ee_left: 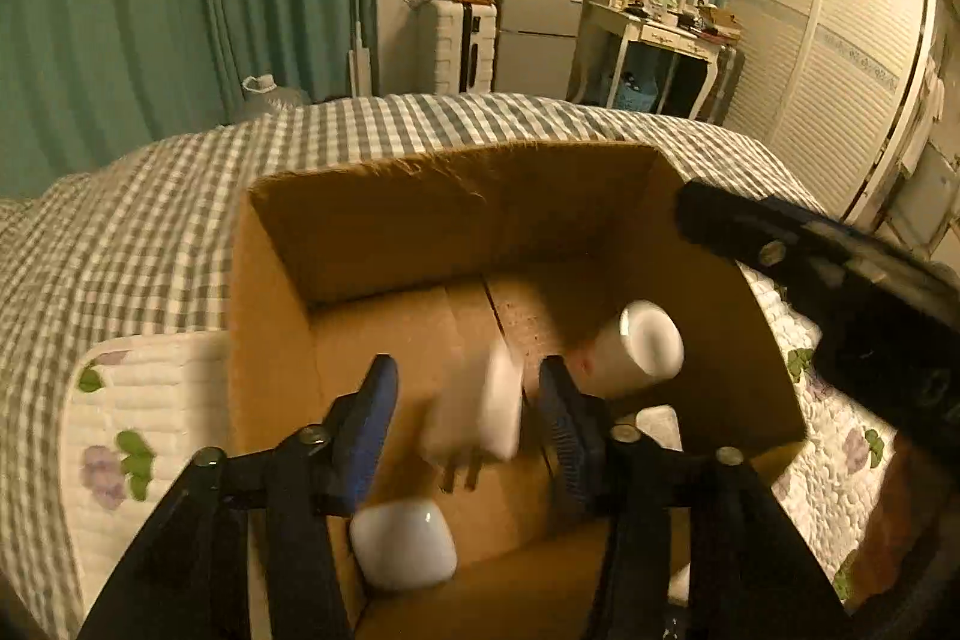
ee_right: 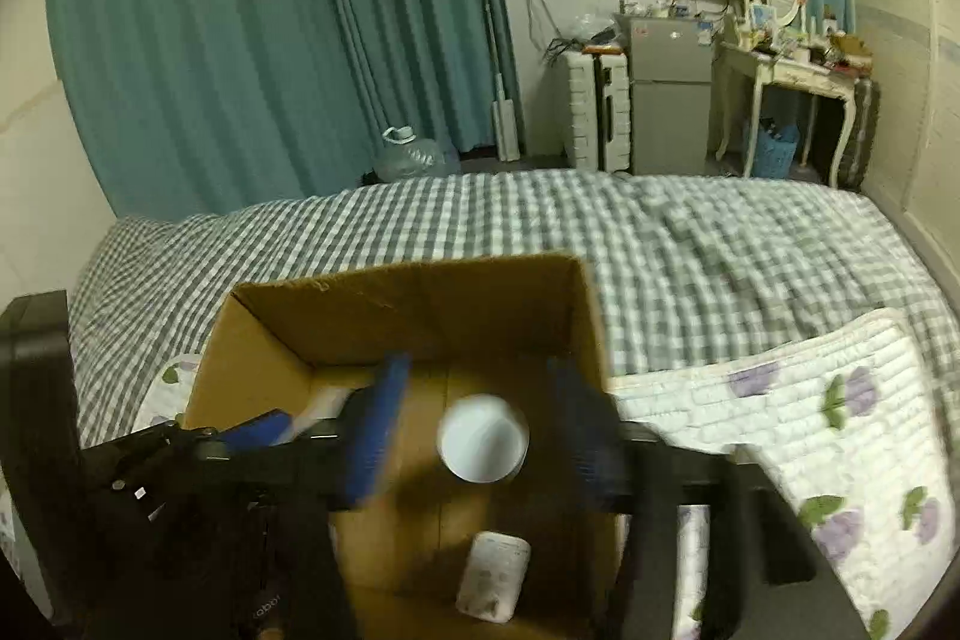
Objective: Organize rigid objects
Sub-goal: 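Lower both held items into the box and open both tools, then grasp the black power bank with left tool while right tool grasps white cylinder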
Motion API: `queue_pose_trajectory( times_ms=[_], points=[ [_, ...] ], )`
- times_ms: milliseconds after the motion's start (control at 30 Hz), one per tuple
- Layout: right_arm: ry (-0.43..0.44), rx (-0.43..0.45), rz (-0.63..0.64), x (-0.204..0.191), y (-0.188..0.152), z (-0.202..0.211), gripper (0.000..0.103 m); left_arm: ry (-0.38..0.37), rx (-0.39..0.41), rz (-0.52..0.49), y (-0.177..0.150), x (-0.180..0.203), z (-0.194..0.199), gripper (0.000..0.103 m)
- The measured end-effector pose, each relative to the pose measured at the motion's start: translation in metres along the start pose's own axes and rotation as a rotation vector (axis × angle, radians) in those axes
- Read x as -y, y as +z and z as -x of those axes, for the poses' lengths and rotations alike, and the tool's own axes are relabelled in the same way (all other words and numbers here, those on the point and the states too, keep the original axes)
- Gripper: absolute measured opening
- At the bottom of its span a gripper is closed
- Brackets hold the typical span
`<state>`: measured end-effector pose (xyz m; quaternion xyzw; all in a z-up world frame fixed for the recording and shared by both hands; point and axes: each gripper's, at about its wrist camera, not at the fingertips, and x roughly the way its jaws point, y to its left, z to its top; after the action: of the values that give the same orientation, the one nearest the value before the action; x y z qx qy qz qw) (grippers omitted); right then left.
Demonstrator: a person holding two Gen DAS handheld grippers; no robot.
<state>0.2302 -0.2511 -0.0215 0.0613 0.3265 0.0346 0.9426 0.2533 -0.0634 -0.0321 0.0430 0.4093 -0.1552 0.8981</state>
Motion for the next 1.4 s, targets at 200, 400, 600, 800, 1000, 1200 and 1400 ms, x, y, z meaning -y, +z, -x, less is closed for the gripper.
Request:
queue_pose_trajectory(
  times_ms=[200,400,600,800,1000,1200,1400],
  points=[
    [-0.038,0.029,0.03,-0.002,0.012,0.075,0.065,0.021,0.052,0.007,-0.001,0.003,0.073,0.06],
    [-0.041,0.019,0.101,-0.01,0.003,0.144,0.066,0.048,0.118,0.02,-0.016,0.003,0.149,0.061],
    [0.058,-0.047,0.152,-0.011,-0.035,0.181,0.066,0.043,0.116,0.054,-0.048,-0.001,0.18,0.061],
    [0.061,-0.134,0.208,-0.005,-0.083,0.155,0.066,0.059,0.065,0.072,-0.096,0.013,0.16,0.061],
    [0.049,-0.252,0.207,0.016,-0.136,0.097,0.066,0.072,0.003,-0.005,-0.152,0.039,0.105,0.061],
    [0.022,-0.368,0.222,0.03,-0.172,0.045,0.066,0.109,-0.059,-0.071,-0.172,0.05,0.056,0.061],
    [0.003,-0.426,0.207,0.04,-0.185,0.012,0.052,0.054,-0.063,-0.1,-0.165,0.049,0.033,0.061]
  ],
)
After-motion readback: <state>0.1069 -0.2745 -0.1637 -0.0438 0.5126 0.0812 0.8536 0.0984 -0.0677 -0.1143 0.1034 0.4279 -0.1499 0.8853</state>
